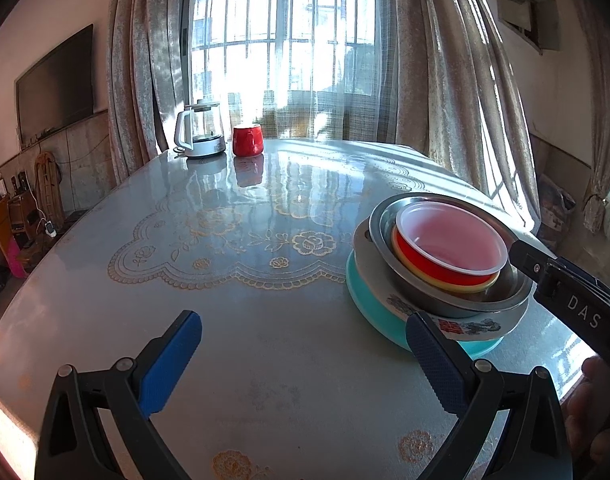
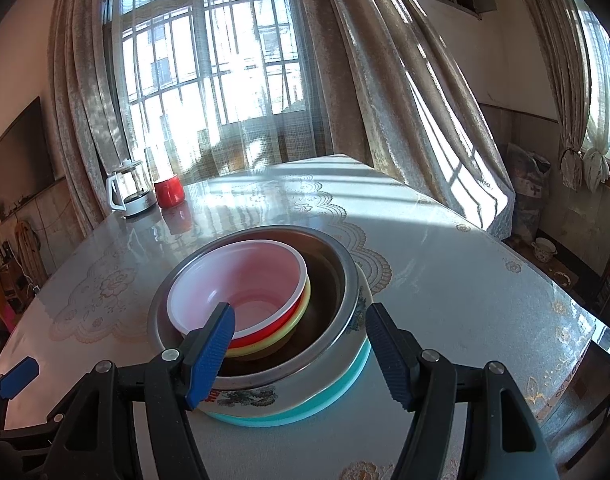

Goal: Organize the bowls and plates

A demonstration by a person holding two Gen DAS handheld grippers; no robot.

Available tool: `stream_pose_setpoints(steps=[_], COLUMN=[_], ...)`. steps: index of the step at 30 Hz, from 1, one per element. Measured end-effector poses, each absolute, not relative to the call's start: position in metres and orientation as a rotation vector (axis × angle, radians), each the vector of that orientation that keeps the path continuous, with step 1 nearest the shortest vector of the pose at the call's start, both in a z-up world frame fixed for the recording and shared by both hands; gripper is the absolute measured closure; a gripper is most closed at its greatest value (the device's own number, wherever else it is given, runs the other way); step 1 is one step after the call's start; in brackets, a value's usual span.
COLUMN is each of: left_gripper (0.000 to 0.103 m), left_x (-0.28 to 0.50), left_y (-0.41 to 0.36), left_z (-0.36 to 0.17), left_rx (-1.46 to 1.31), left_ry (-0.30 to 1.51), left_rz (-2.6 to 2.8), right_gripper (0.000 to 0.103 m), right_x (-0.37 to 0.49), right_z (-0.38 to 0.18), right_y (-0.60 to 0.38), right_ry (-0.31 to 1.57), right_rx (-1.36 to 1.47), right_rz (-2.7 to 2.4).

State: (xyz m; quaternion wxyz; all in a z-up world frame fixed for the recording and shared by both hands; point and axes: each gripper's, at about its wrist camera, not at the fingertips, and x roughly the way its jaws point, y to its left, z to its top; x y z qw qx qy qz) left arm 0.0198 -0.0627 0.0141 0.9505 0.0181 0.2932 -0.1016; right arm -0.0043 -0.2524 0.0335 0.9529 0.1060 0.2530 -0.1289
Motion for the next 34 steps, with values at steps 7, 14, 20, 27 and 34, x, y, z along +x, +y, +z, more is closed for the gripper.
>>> stream_pose_setpoints(steps=[7, 14, 20, 27, 34], left_gripper=[0.0, 0.0, 0.0, 0.0, 0.0], left_x=[0.0175, 0.0172, 0.0174, 0.0146, 0.0152], left_y=[-0.0644, -0.065, -0.0664, -0.0678, -0.066], left_z=[0.016, 0.017, 0.0174, 0.0175, 0.0183], left_rx=[0.04, 0.041, 0.038, 0.044, 0.04], left_ry=[0.593, 0.59, 0.595, 0.579, 0.57], left_rz=[-0.212, -0.214, -0.222, -0.225, -0.219], right_gripper=[0.034, 0.034, 0.034, 0.034, 0.034], right_x=[-0.0055, -0.0067, -0.0077, -0.0078, -0.0102], right_z=[0.0336, 0.034, 0.0348, 0.0349, 0.0365], right_y=[-0.251, -0.2508, -0.2522, -0.2527, -0.2581], right_ry=[0.51, 0.507, 0.502, 0.501, 0.491], right_rx=[0.215, 0.22, 0.22, 0.222, 0.235], right_rz=[-0.263, -0.263, -0.264, -0.266, -0.271])
